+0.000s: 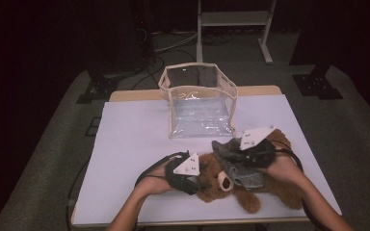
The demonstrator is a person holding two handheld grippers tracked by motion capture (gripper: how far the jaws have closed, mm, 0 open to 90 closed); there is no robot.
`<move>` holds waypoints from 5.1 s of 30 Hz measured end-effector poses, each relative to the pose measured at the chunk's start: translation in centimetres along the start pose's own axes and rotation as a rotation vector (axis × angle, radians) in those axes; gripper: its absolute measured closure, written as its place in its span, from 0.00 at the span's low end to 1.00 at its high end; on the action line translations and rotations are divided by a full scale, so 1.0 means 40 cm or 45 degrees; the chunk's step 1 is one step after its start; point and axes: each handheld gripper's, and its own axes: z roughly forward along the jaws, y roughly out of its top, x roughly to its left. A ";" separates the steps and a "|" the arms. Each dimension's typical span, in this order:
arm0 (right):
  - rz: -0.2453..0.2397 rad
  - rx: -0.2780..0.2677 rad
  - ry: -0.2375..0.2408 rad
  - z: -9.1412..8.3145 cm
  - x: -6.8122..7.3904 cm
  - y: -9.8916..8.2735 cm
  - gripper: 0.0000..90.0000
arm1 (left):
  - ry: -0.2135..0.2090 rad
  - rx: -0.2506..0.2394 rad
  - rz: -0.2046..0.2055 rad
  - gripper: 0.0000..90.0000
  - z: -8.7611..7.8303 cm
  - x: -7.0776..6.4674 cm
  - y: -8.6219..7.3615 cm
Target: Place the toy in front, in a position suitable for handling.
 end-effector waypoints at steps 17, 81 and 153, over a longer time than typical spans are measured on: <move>0.112 -0.046 0.002 -0.070 0.000 -0.113 0.89 | 0.071 -0.028 -0.068 0.42 -0.033 0.057 0.040; 0.127 -0.211 0.015 -0.087 0.022 -0.108 0.89 | -0.029 0.024 -0.184 0.65 -0.069 0.070 -0.015; 0.140 -0.190 0.079 -0.018 -0.016 -0.075 0.90 | 0.148 0.004 -0.043 0.54 -0.125 0.016 -0.048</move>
